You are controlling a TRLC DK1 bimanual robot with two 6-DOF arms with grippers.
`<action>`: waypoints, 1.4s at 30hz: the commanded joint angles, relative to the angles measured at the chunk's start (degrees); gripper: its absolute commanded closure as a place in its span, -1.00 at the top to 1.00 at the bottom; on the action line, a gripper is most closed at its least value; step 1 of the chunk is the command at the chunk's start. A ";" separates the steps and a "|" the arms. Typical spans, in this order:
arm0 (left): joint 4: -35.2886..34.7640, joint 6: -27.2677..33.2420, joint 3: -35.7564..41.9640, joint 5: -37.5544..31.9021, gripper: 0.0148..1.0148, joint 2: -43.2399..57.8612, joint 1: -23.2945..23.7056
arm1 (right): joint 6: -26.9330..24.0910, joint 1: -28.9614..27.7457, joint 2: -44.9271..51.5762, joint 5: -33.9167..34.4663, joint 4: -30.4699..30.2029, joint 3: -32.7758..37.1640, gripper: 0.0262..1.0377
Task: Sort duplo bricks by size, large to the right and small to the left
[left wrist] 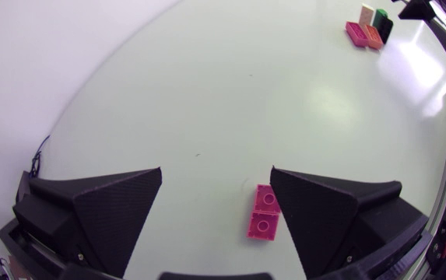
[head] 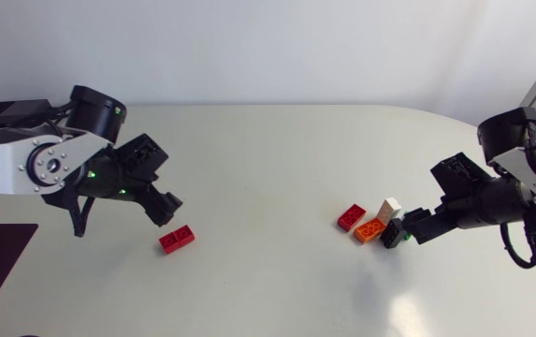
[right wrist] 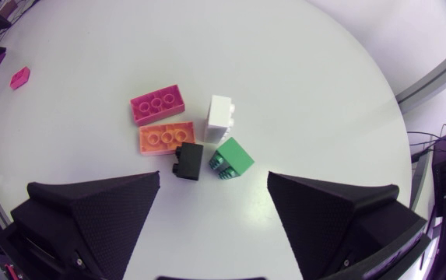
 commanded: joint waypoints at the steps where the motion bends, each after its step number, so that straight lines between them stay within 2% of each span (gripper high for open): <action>1: 1.36 -2.90 -3.40 -1.36 0.94 -3.52 1.54 | -0.52 -1.89 -0.98 0.71 1.71 -2.49 0.91; 7: 5.40 -4.66 -8.41 -4.79 0.94 -11.60 4.26 | -1.05 -4.44 -4.06 1.50 5.23 -5.74 0.91; 12: 5.58 -6.50 -10.61 -5.14 0.94 -17.32 7.16 | -1.40 -6.29 -6.52 1.85 7.33 -7.67 0.91; 27: 9.10 -7.91 -22.03 -9.54 0.94 -38.94 9.80 | -3.07 -10.59 -13.90 2.65 13.14 -13.04 0.91; 33: 8.57 -7.91 -24.67 -9.54 0.94 -45.71 12.88 | -4.04 -12.26 -16.98 2.65 15.95 -15.85 0.91; 42: 4.79 -7.82 -28.19 -9.54 0.94 -58.10 12.96 | -4.48 -12.97 -22.25 2.65 18.67 -19.80 0.91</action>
